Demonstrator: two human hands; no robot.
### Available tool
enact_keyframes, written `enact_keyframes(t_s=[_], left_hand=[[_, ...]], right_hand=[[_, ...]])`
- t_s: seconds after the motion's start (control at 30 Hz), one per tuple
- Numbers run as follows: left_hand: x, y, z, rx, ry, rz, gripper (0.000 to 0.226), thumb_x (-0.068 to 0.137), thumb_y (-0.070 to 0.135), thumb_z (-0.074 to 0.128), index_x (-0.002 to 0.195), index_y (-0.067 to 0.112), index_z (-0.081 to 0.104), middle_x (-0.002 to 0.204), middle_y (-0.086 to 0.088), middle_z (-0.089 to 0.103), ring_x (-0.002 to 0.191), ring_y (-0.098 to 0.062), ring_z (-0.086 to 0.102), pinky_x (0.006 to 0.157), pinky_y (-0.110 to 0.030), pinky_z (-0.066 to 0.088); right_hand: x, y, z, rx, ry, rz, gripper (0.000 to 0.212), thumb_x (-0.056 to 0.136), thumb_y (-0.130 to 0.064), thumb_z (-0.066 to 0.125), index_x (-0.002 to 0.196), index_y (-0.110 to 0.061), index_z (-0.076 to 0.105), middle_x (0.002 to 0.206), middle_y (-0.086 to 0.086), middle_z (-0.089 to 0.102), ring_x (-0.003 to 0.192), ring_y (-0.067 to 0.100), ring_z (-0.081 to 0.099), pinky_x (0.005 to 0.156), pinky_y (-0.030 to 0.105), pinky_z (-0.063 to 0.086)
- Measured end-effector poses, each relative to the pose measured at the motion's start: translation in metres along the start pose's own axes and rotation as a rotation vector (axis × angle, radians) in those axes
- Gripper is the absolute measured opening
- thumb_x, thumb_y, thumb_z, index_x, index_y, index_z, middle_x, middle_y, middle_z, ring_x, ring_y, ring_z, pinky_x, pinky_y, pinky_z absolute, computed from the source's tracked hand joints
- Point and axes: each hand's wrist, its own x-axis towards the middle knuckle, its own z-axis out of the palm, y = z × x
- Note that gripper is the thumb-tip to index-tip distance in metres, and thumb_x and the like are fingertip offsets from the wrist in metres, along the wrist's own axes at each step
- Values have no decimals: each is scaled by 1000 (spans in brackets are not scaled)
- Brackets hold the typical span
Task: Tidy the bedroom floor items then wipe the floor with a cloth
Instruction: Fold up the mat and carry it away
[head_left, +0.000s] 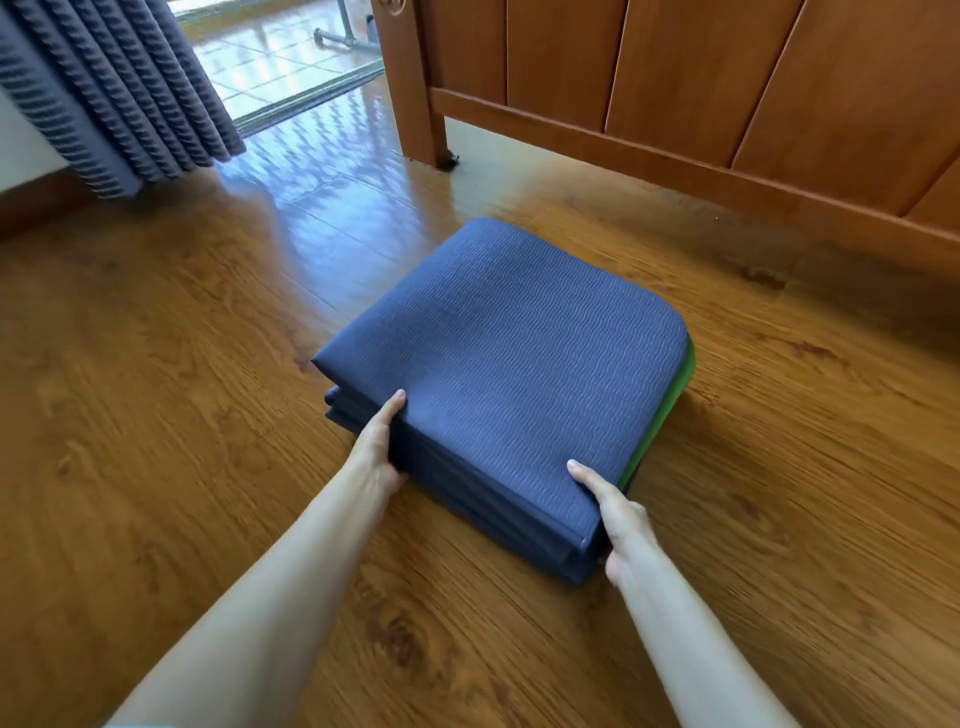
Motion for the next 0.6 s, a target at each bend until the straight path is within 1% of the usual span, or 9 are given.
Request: enact_keyframes(t_s=[0.07,0.23,0.3,0.33,0.4,0.43,0.5,0.53,0.6], left_hand=[[-10,1,10,-32,-17,15,34,81,28,70,103,12,49,87,-5,57,76,-19,54,82,-36,43],[-28,-1,29,-18,-10,73,61,69,27,80,119,7,52,110,-6,63,80,-20,61,59,-34,49],[-37,-6,41,-19,3,97,73,63,27,84,124,7,50,112,-7,64,85,-21,63,62,-34,53],[-44,-10,47,-24,1,97,77,61,27,85,125,6,49,112,-7,64,88,-22,64,68,-36,55],[-57,-21,58,-38,40,104,73,60,24,85,120,5,48,110,-8,62,92,-24,62,82,-40,55],[-64,-29,62,-38,71,103,68,60,23,85,114,6,48,107,-8,61,92,-25,62,85,-41,54],[-81,-44,69,-42,105,84,62,59,22,85,105,7,46,98,-7,60,90,-26,62,86,-41,53],[-89,-50,71,-52,110,69,61,59,22,86,103,7,46,93,-7,60,88,-26,62,85,-41,54],[-104,-56,75,-62,105,28,64,57,24,86,106,4,51,93,-10,63,84,-29,64,81,-43,56]], right_hand=[[0,-10,-6,-3,5,-19,64,61,-36,84,110,-1,61,100,10,68,88,25,64,74,32,50],[-2,-52,-34,-36,20,-80,66,60,-34,83,113,-2,61,102,14,68,85,26,66,74,34,53],[-10,-73,-54,-49,-51,-94,74,55,-36,81,117,-2,60,104,14,68,83,25,66,68,33,52],[-14,-83,-63,-90,-58,-116,86,53,-39,81,126,-2,54,112,15,65,91,26,65,72,33,52],[-27,-98,-78,-338,69,-241,102,68,-44,77,146,-7,24,139,14,45,123,30,48,96,39,42],[-36,-105,-82,-584,199,-373,101,76,-45,71,149,-11,12,148,15,32,133,31,34,105,40,31],[-65,-110,-76,-1079,398,-777,100,79,-50,65,150,-14,6,154,18,14,141,32,13,112,40,14],[-82,-110,-67,-1246,381,-989,103,77,-54,65,150,-15,5,156,17,7,143,31,5,114,39,8],[-102,-95,-49,-1535,227,-1199,114,72,-64,64,149,-17,-5,157,13,-2,144,30,-5,115,40,-1]])
